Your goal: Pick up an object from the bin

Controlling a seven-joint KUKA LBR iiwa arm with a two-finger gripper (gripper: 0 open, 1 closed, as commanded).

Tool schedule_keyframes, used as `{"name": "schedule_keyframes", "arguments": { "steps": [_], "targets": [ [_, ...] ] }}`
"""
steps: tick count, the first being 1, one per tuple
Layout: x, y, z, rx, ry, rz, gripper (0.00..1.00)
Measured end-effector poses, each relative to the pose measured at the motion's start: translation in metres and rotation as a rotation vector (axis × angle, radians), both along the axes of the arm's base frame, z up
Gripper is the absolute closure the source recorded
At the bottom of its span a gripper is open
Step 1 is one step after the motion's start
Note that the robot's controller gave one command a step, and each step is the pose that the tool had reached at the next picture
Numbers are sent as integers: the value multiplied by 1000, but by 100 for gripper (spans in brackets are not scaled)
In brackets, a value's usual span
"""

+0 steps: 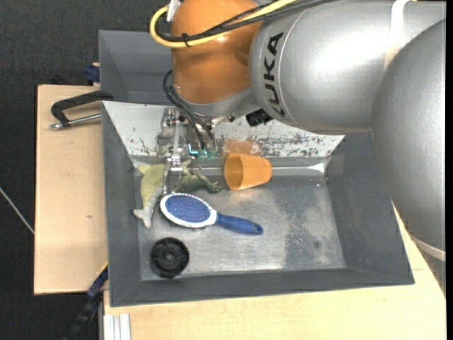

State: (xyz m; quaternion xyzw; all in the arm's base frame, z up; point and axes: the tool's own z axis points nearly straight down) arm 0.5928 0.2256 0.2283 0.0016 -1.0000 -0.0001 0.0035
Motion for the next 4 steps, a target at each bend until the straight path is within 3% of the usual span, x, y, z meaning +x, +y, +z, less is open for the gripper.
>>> {"name": "schedule_keyframes", "arguments": {
  "steps": [1, 2, 3, 4],
  "targets": [
    [-42, -75, -72, -4, 2, 72, 0],
    [-34, -90, -126, 0, -3, -73, 0],
    [-38, -88, -109, 2, -11, -76, 0],
    [-40, -92, -154, 2, -11, -142, 0]
  ]
}}
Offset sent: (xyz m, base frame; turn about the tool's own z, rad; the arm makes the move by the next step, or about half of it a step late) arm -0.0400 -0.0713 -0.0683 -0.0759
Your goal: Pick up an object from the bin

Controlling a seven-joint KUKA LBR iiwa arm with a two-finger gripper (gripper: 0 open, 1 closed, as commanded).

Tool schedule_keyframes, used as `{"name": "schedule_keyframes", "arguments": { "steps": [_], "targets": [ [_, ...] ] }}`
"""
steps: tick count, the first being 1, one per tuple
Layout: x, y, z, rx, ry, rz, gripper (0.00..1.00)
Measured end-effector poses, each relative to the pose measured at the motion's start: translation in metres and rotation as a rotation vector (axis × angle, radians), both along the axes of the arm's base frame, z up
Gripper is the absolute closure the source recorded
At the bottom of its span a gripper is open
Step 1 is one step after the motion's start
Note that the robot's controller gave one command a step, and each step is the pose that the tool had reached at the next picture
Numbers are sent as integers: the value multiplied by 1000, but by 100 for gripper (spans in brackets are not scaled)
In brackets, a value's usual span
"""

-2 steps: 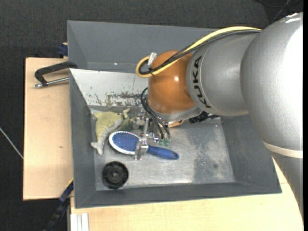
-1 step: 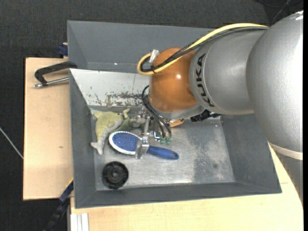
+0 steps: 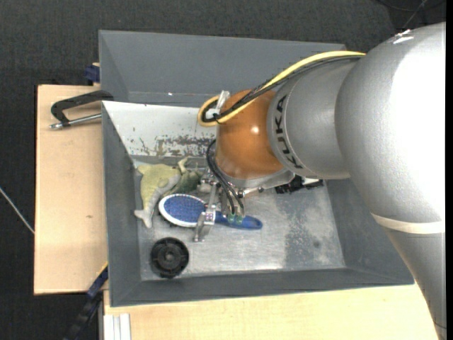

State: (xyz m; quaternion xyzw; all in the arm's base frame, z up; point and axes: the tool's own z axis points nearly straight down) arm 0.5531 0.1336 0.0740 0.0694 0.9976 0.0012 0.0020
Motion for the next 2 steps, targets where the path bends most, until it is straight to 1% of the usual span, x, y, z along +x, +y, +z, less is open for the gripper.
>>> {"name": "schedule_keyframes", "arguments": {
  "steps": [1, 2],
  "targets": [
    [1, 1, 2, 0, 3, 0, 0],
    [2, 1, 3, 1, -3, 0, 100]
  ]
}}
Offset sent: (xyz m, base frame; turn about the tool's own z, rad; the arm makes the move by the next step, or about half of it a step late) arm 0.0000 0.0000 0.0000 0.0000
